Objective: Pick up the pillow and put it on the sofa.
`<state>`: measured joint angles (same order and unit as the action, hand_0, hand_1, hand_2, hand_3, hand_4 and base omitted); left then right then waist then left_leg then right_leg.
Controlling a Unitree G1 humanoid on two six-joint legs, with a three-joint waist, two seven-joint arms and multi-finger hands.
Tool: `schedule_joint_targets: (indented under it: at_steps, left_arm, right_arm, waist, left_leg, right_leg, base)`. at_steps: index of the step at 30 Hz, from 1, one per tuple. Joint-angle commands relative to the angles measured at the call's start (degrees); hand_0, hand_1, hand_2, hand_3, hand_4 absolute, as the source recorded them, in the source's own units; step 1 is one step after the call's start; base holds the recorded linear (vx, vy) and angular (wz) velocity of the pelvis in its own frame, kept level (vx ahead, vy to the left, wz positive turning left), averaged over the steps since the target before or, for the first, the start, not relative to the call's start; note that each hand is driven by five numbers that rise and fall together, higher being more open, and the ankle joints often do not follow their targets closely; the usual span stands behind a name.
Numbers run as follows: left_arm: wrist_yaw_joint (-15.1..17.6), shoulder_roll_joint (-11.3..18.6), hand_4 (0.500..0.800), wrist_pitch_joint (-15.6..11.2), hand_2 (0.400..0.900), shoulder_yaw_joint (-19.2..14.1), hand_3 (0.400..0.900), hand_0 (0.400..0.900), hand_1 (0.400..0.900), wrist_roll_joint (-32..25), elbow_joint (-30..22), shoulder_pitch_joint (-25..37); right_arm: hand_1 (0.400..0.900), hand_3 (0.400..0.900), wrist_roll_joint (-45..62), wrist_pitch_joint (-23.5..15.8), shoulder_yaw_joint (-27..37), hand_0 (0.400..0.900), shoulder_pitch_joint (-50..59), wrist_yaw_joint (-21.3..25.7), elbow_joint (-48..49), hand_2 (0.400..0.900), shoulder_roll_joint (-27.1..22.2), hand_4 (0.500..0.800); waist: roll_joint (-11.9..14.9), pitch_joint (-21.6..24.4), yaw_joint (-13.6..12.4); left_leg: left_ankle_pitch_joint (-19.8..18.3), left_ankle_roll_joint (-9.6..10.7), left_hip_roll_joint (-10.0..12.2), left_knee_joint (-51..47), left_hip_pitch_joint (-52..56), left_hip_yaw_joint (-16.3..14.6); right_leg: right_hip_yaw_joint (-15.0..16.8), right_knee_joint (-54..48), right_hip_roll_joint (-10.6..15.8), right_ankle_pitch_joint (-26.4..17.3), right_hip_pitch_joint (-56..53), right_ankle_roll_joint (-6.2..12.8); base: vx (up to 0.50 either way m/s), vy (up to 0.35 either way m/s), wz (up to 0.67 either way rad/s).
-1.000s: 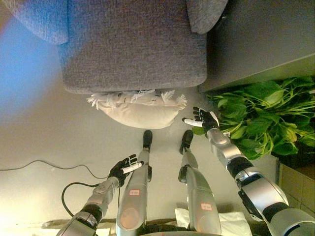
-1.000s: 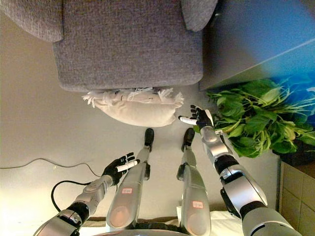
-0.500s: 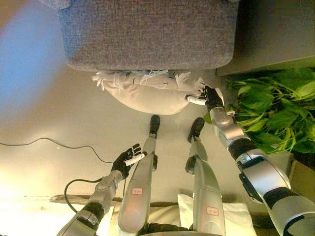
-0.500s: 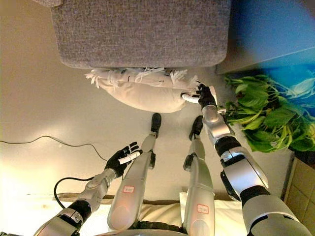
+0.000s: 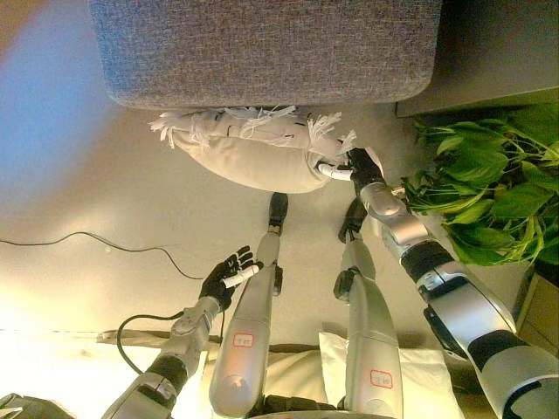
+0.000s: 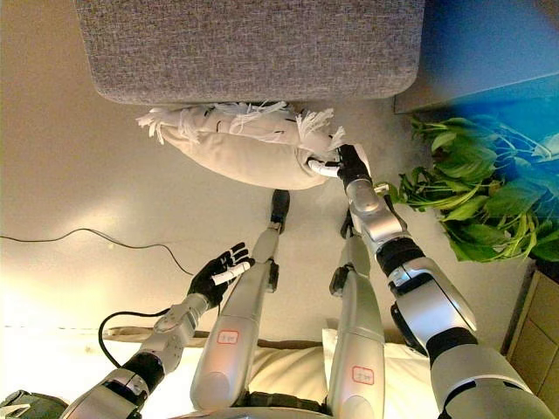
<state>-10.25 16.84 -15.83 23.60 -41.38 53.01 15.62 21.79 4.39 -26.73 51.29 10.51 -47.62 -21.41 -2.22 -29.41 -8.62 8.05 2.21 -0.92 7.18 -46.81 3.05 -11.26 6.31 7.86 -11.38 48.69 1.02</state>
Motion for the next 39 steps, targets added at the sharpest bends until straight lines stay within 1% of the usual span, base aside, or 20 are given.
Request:
schedule_joint_targets:
  at_steps: [1,5,9,14,16,19,24,27,31,33,36,39]
  left_arm:
    - [-1.9,-5.1,0.800,1.0,0.900,5.1,0.900,0.900,0.900,0.4,-3.8,-7.9]
    - [-2.3,-5.1,0.800,0.8,0.900,4.8,0.900,0.900,0.900,0.4,-3.1,-7.8]
    - [-2.1,-4.9,0.800,1.0,0.900,4.9,0.900,0.900,0.900,0.4,-3.0,-7.8]
    - [-2.3,-4.7,0.800,1.6,0.900,4.2,0.900,0.900,0.900,0.6,-1.5,-7.6]
    - [-2.5,-4.4,0.800,1.7,0.900,3.6,0.900,0.900,0.900,0.7,-0.7,-7.7]
    - [-2.6,-3.7,0.800,2.1,0.900,2.6,0.900,0.900,0.900,1.1,0.5,-8.0]
    - [-3.0,-1.5,0.800,4.1,0.900,-0.6,0.900,0.900,0.900,3.4,2.6,-9.0]
    - [-3.2,-0.7,0.800,5.5,0.900,-2.6,0.900,0.900,0.900,5.9,4.3,-10.6]
    - [-2.6,-0.5,0.800,7.4,0.900,-5.3,0.900,0.900,0.900,9.3,5.5,-12.5]
    - [-2.3,-0.7,0.800,8.6,0.900,-6.0,0.900,0.900,0.900,10.7,5.9,-13.7]
    - [-1.8,-0.9,0.800,10.4,0.900,-6.8,0.900,0.900,0.900,12.2,6.6,-15.0]
    - [-1.5,-1.3,0.800,11.7,0.900,-7.6,0.900,0.900,0.900,13.0,8.8,-16.1]
  right_arm:
    - [0.400,0.400,-1.2,-2.2,-3.6,0.400,-0.9,-1.9,5.6,0.400,-1.0,0.500]
    - [0.400,0.400,-1.4,-2.5,-3.6,0.400,-0.7,-1.9,4.3,0.400,-0.9,0.500]
    - [0.400,0.400,-1.2,-2.9,-3.6,0.400,-0.6,-2.4,3.6,0.400,-0.9,0.500]
    - [0.400,0.400,-1.5,-3.6,-3.9,0.400,-1.3,-3.7,4.3,0.400,-0.6,0.500]
    - [0.400,0.400,-2.2,-4.1,-4.2,0.400,-2.3,-4.2,5.7,0.400,-0.7,0.500]
    - [0.400,0.400,-3.8,-3.8,-5.0,0.400,-3.8,-4.7,8.9,0.400,-1.1,0.500]
    - [0.400,0.400,-4.3,-3.1,-5.7,0.400,-7.1,-7.9,15.9,0.400,-2.4,0.500]
    - [0.400,0.400,-4.9,-1.9,-5.7,0.400,-10.3,-9.4,19.9,0.400,-2.5,0.500]
    - [0.400,0.400,-7.2,0.3,-4.6,0.400,-14.5,-11.7,26.1,0.400,-2.9,0.500]
    - [0.400,0.400,-8.1,2.5,-3.7,0.400,-16.0,-12.7,29.6,0.400,-3.6,0.500]
    - [0.400,0.400,-9.3,4.3,-2.2,0.400,-17.4,-14.2,34.2,0.400,-5.1,0.500]
    - [0.400,0.400,-10.9,6.1,-0.3,0.400,-18.0,-17.1,38.6,0.400,-7.6,0.500]
  waist:
    - [-5.7,-0.4,-0.9]
    - [-5.6,-0.4,-0.9]
    - [-5.5,-0.4,-0.9]
    - [-4.6,-0.4,-0.6]
    - [-4.0,-0.4,-0.3]
    - [-2.5,-0.4,0.1]
    - [0.7,-0.2,0.3]
    - [2.8,3.8,0.1]
    - [5.0,8.4,0.4]
    - [5.8,11.0,0.5]
    - [6.4,14.4,0.7]
    - [6.7,18.2,1.0]
  left_leg:
    - [3.0,-0.6,-2.3,-5.7,-0.8,-3.3]
    - [2.9,-0.6,-2.4,-5.8,0.1,-3.2]
    - [2.7,-0.7,-2.4,-6.2,1.8,-3.2]
    - [2.1,-0.8,-2.4,-7.0,6.1,-3.2]
    - [1.6,-0.7,-2.2,-7.3,9.0,-3.2]
    - [0.8,-0.6,-1.7,-7.6,13.9,-3.5]
    - [-1.4,-0.4,-0.7,-7.7,25.2,-3.8]
    - [-2.9,-0.4,-0.2,-8.2,29.4,-4.1]
    - [-4.6,-0.4,0.5,-9.1,35.0,-4.4]
    - [-5.1,-0.5,0.5,-9.8,37.8,-4.2]
    - [-5.6,-0.5,0.8,-10.2,40.6,-4.0]
    - [-6.4,-0.7,0.7,-10.4,43.3,-3.7]
  right_leg:
    - [1.0,6.6,-3.0,6.8,0.5,2.76]
    - [0.9,6.5,-3.1,6.7,-0.4,2.76]
    - [0.8,6.4,-3.3,6.7,-1.9,2.66]
    - [0.7,5.8,-3.5,7.0,-5.9,2.49]
    - [0.6,5.6,-3.6,7.3,-8.4,2.50]
    - [0.6,5.1,-3.5,7.9,-13.2,2.60]
    - [0.5,3.9,-3.3,9.5,-25.0,3.09]
    - [0.4,2.5,-3.1,10.3,-30.0,3.49]
    - [0.5,0.4,-3.8,11.2,-36.6,3.58]
    - [0.6,-0.7,-4.2,11.6,-39.7,3.51]
    - [0.3,-1.3,-4.5,12.2,-42.7,3.33]
    - [0.4,-2.0,-4.7,12.7,-45.4,3.11]
  base:
    - [-0.02,0.008,-0.04]
    - [-0.02,0.003,-0.03]
    - [-0.02,-0.009,-0.04]
    - [-0.03,-0.013,-0.08]
    - [-0.04,-0.026,-0.10]
    - [-0.04,-0.053,-0.13]
    - [0.00,-0.106,-0.14]
    - [0.10,-0.122,-0.08]
    - [0.14,-0.128,-0.04]
    - [0.17,-0.096,-0.04]
    - [0.16,-0.068,-0.05]
    - [0.16,-0.018,-0.09]
